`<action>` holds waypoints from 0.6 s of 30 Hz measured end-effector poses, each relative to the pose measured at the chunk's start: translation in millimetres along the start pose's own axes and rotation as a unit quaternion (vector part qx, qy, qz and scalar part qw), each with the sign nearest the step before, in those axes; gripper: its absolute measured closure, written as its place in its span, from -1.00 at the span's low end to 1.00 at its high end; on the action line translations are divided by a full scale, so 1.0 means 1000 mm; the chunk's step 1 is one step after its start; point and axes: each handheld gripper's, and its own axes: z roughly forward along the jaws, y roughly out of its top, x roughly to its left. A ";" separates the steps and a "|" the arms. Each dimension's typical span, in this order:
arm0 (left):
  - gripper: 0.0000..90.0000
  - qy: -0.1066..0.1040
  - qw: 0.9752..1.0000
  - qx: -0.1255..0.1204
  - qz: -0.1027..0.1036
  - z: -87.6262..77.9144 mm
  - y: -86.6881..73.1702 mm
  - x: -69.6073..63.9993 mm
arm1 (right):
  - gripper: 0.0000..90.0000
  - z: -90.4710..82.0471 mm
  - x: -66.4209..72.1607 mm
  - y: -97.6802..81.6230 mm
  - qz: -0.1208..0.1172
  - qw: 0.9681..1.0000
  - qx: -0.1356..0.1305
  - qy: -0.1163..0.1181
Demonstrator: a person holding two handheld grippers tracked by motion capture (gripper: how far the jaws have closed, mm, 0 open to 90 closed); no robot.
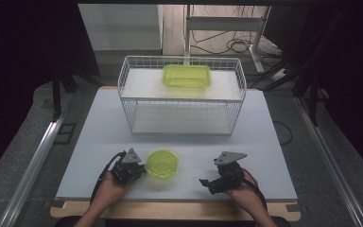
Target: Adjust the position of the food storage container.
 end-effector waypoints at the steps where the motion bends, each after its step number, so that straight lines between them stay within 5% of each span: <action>1: 0.99 0.000 1.000 0.000 0.000 0.000 0.000 0.000 | -0.86 0.000 0.000 0.000 0.000 1.000 0.000 0.000; 18: 0.96 -0.046 0.998 0.008 0.045 0.025 0.022 -0.044 | -0.86 -0.003 -0.011 -0.005 0.016 1.000 0.004 -0.011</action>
